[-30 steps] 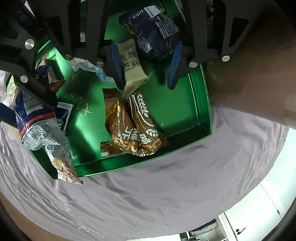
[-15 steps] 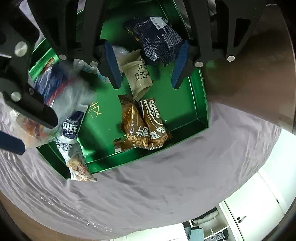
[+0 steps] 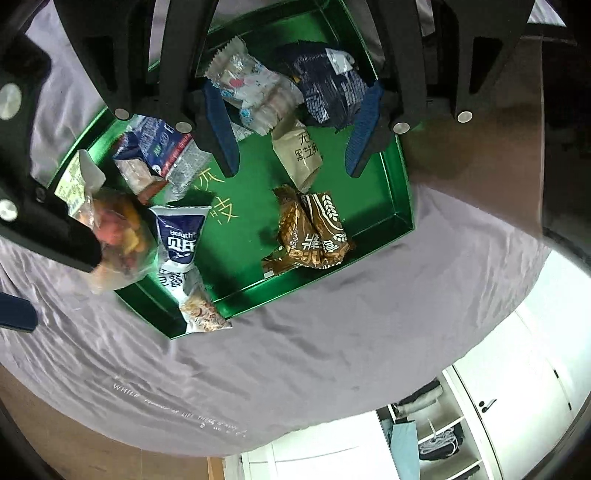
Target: Organize snacks
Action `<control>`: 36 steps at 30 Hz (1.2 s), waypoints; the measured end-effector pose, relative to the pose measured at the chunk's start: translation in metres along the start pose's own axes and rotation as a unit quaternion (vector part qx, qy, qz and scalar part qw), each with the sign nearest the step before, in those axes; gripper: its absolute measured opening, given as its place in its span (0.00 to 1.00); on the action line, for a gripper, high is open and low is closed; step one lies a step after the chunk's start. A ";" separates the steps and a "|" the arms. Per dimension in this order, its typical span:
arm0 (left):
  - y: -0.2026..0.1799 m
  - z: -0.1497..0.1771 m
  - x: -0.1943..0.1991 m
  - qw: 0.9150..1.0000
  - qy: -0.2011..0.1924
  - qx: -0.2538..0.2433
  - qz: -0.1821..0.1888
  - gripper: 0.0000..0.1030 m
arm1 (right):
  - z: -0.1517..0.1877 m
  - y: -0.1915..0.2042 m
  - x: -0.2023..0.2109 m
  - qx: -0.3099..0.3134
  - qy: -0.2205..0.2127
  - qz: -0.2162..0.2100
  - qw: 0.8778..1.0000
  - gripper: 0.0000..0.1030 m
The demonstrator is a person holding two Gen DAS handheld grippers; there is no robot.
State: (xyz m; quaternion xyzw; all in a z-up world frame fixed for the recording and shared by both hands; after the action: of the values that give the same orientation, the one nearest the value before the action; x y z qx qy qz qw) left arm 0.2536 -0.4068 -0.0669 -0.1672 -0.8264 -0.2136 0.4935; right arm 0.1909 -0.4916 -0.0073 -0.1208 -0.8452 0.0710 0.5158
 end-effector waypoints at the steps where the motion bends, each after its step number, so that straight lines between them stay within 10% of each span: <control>1: 0.000 0.002 0.002 1.000 -0.002 0.000 0.000 0.52 | 0.003 -0.001 0.003 0.002 0.000 0.006 1.000 0.84; 12: -0.008 0.025 0.021 1.000 -0.019 -0.003 0.021 0.52 | 0.040 0.001 0.036 0.029 0.002 0.046 0.999 0.84; 36: 0.003 0.146 0.080 0.997 -0.077 0.005 0.029 0.62 | 0.146 0.058 0.057 -0.042 0.017 -0.121 0.992 0.84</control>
State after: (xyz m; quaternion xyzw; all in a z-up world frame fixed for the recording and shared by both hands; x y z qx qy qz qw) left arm 0.1096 -0.3230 -0.0566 -0.2046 -0.8580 -0.1810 0.4350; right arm 0.0438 -0.4189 -0.0392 -0.0404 -0.8468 -0.0296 0.5295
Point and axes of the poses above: each gripper's, at about its wrist camera, not at the fingertips, and x roughly against the way its jaws point, y to its left, z to its underside, the point moved 7 cm from there along -x, roughly the way its jaws point, and after that the axes turned 9 degrees about y, right-handed, at the moved point
